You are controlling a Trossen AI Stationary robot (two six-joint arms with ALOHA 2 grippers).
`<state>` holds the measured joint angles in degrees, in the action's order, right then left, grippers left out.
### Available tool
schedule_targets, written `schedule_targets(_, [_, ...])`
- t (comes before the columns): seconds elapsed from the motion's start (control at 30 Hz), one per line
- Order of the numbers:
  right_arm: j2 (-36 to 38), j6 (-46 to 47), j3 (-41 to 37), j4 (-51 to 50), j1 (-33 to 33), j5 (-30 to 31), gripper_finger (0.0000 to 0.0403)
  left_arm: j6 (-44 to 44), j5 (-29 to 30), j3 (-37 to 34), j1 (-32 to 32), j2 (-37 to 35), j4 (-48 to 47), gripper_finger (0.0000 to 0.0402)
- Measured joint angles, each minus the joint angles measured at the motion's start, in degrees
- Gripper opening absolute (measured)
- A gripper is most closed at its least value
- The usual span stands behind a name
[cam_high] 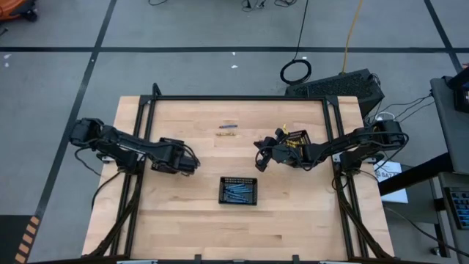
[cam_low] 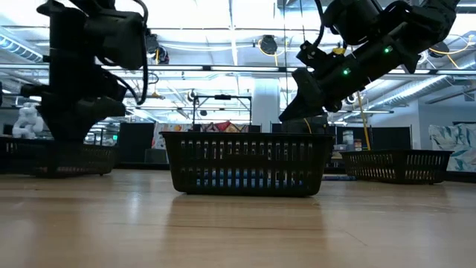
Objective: Sort crayons
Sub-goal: Adjust the left black basket, then put the yellow crayon into the right black basket
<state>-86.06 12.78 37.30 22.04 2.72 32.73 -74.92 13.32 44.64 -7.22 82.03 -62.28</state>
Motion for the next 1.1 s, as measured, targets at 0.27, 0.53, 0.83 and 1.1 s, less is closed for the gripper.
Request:
schedule_targets(0.27, [0.00,0.02,0.00,-0.02,0.00,0.00,0.0002,2.21,0.24,0.00,0.02,-0.19,3.41,0.0120])
schedule_targets(0.53, [0.00,1.85,0.01,0.00,-0.71,-1.78,0.0002,4.78,4.17,2.44,-0.08,-2.79,-4.19,0.0120])
schedule_targets(0.83, [-2.51,-5.33,6.63,-1.79,-12.84,-29.30,0.0003,15.26,35.97,5.48,-2.95,-11.14,1.61,0.0120])
schedule_targets(1.1, [-20.52,-16.84,27.58,-20.54,-18.32,-33.10,0.0052,49.95,40.84,-0.09,-0.48,-9.88,37.27,0.0120])
